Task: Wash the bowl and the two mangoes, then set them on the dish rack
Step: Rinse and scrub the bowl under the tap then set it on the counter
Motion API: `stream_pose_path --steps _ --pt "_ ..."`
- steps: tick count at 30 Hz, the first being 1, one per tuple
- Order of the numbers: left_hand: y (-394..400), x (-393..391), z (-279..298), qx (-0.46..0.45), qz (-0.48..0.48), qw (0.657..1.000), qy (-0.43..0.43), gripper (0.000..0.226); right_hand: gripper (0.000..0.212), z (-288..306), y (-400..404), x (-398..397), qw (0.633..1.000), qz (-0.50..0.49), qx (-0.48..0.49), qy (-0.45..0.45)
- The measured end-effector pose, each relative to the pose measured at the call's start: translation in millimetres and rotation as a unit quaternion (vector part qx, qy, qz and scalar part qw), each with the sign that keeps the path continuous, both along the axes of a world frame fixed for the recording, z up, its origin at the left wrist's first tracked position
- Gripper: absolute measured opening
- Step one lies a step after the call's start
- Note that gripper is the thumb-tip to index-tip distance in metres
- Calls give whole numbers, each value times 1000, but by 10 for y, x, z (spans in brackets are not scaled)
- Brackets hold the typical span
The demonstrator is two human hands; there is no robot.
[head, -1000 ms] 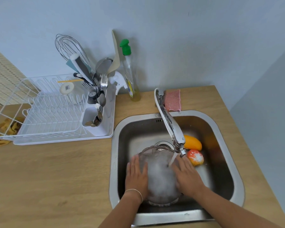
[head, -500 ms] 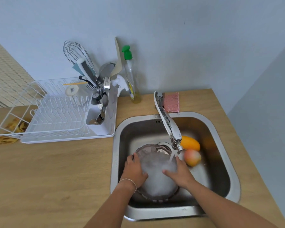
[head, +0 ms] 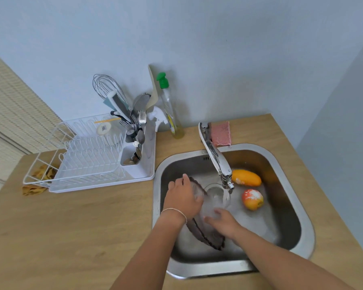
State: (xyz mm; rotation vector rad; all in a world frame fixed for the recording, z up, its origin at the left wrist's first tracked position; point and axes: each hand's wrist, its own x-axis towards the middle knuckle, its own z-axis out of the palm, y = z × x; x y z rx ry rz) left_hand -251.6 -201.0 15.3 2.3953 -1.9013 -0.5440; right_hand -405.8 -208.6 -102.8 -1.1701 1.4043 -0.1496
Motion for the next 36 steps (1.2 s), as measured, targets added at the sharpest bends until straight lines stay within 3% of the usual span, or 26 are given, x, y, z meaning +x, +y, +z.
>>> stream_pose_path --steps 4,7,9,12,17,23,29,32,36 --pt "-76 -137 205 -53 -57 996 -36 67 85 -82 -71 99 998 -25 37 -50" --pt "-84 -211 310 -60 -62 996 -18 72 43 178 -86 181 995 -7 66 -69" --pt "-66 -196 360 -67 -59 996 5 75 48 294 -113 231 995 -3 73 -65" --pt "0 -25 411 -86 -44 994 55 77 67 282 -160 275 998 6 27 -52" --pt "287 520 391 -121 4 988 99 80 39 592 -97 444 992 18 -125 -4" --pt "972 1209 300 -123 107 978 131 87 32 816 135 805 965 72 -248 32" --pt "1703 1770 7 -99 196 962 161 87 39 1015 490 1288 940 179 -286 55" --pt "1861 2043 -138 -91 212 958 168 95 36 1020 598 1528 933 185 -304 47" --pt "1954 2346 -195 -100 238 950 174 87 34 1012 789 1870 934 182 -307 32"
